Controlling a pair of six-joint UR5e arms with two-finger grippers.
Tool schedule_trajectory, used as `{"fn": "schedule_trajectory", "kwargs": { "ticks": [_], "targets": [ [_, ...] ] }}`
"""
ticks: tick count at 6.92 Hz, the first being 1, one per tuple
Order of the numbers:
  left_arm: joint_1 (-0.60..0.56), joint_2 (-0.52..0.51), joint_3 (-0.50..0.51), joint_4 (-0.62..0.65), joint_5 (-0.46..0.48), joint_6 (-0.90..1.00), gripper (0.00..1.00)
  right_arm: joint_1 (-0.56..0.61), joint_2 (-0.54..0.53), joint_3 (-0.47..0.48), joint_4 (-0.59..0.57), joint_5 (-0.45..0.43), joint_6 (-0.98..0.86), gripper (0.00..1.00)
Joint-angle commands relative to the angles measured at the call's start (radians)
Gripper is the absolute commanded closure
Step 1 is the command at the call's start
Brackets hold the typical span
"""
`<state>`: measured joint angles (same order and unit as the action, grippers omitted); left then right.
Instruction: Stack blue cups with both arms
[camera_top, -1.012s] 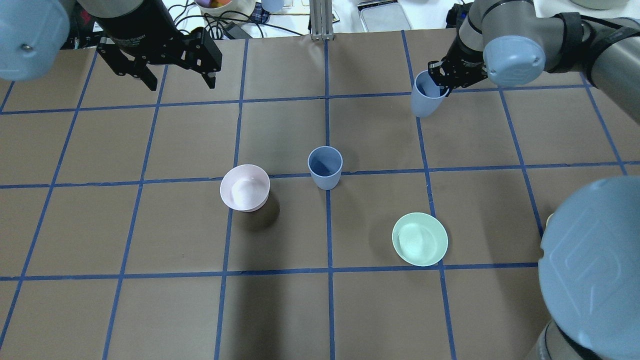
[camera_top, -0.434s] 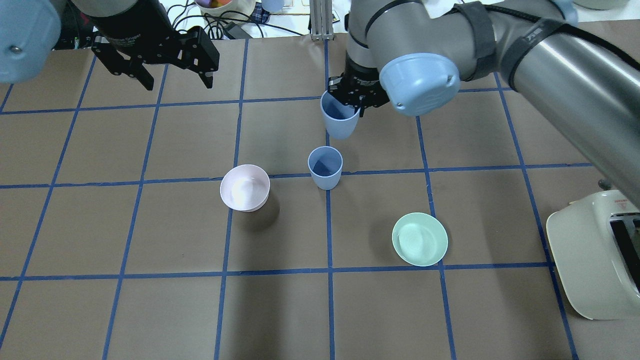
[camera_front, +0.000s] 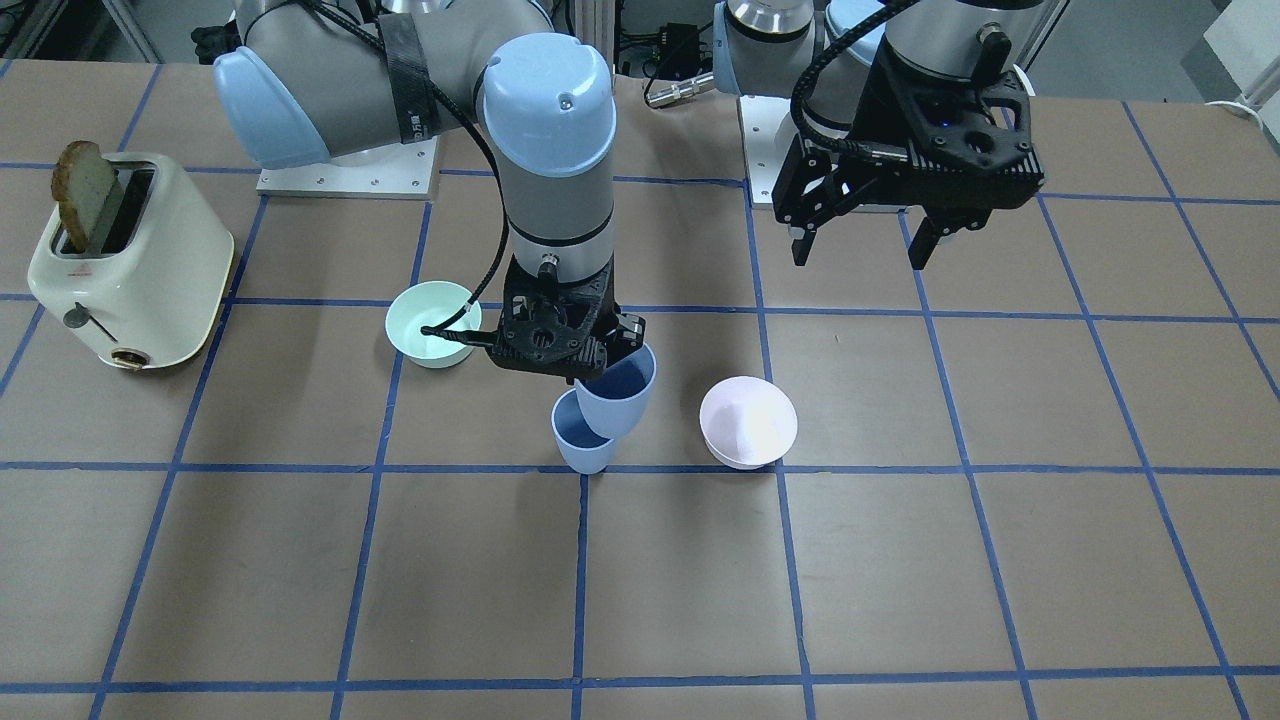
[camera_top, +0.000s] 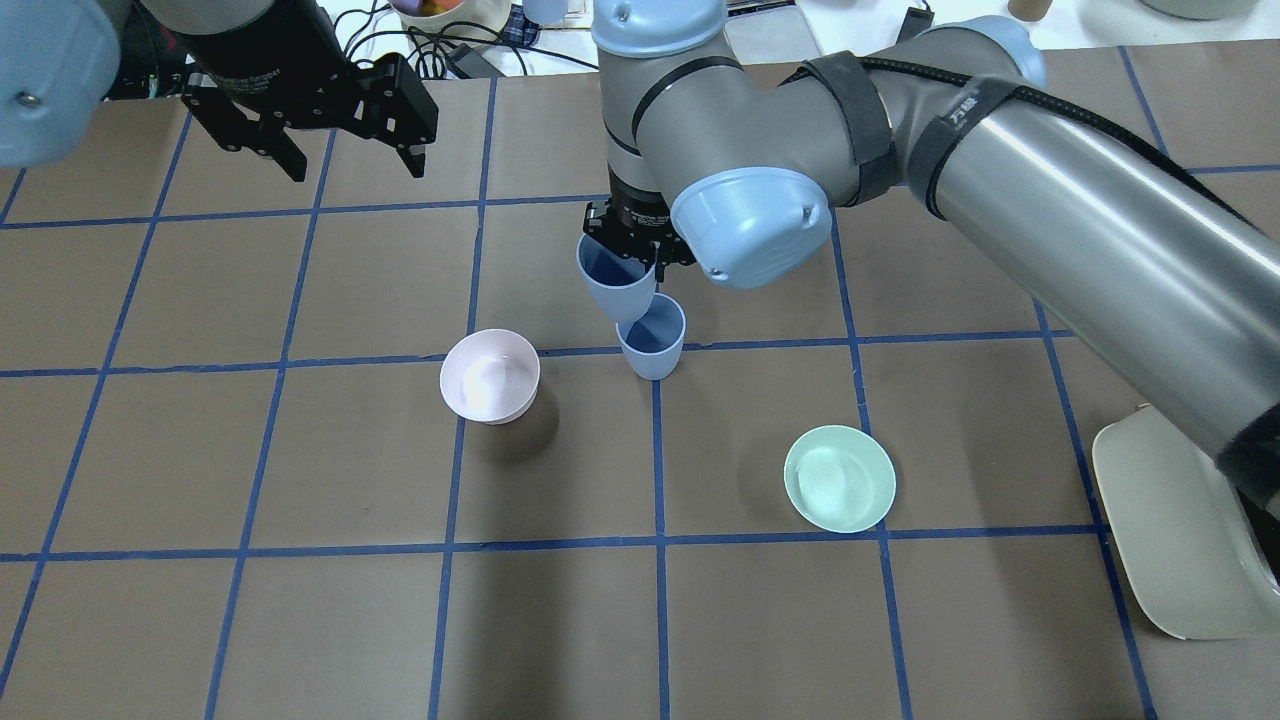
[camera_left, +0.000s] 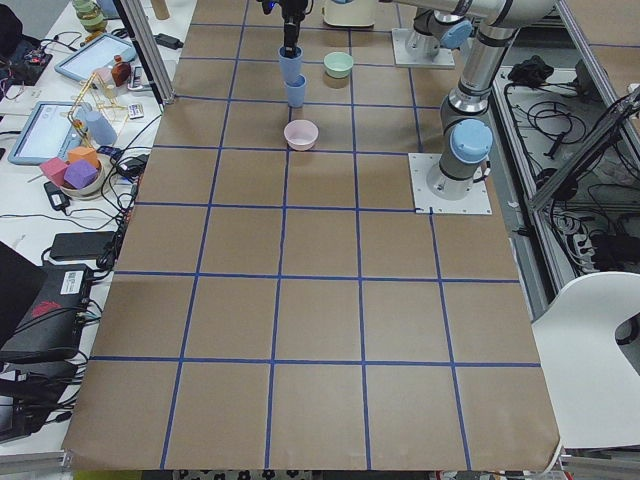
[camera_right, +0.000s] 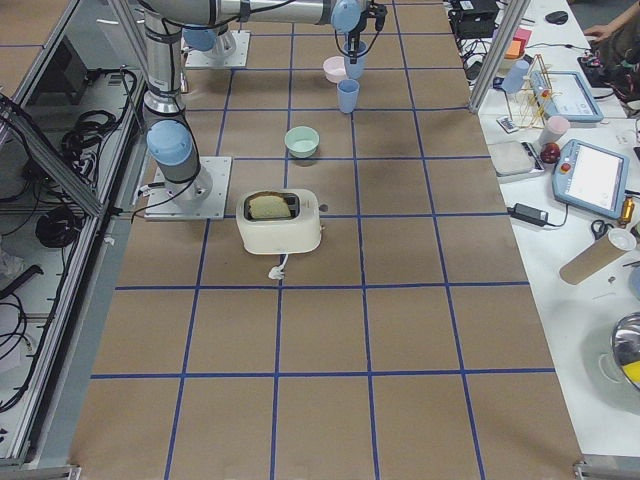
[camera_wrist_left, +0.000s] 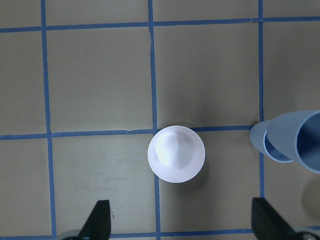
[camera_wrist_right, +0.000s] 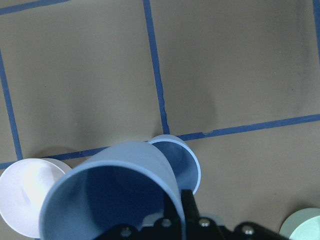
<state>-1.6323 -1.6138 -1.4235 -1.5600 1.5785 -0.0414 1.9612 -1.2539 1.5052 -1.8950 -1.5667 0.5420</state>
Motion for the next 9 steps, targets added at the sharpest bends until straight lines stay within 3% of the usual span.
{"fn": "schedule_trajectory", "kwargs": {
  "ticks": [1, 7, 8, 9],
  "targets": [
    [-0.001, 0.000, 0.000, 0.000, 0.000, 0.000, 0.00, -0.004, -0.005, 0.023, 0.002, -0.009, -0.040, 0.98],
    [-0.001, 0.000, 0.000, -0.002, 0.000, 0.000, 0.00, -0.034, -0.002, 0.076, -0.024, -0.001, -0.074, 0.97],
    [0.000, 0.000, 0.000, -0.002, 0.000, 0.000, 0.00, -0.034, 0.004, 0.076, -0.060, -0.001, -0.071, 0.87],
    [-0.001, 0.002, 0.000, -0.002, 0.000, 0.000, 0.00, -0.036, 0.016, 0.081, -0.068, -0.001, -0.083, 0.40]
  ]
}}
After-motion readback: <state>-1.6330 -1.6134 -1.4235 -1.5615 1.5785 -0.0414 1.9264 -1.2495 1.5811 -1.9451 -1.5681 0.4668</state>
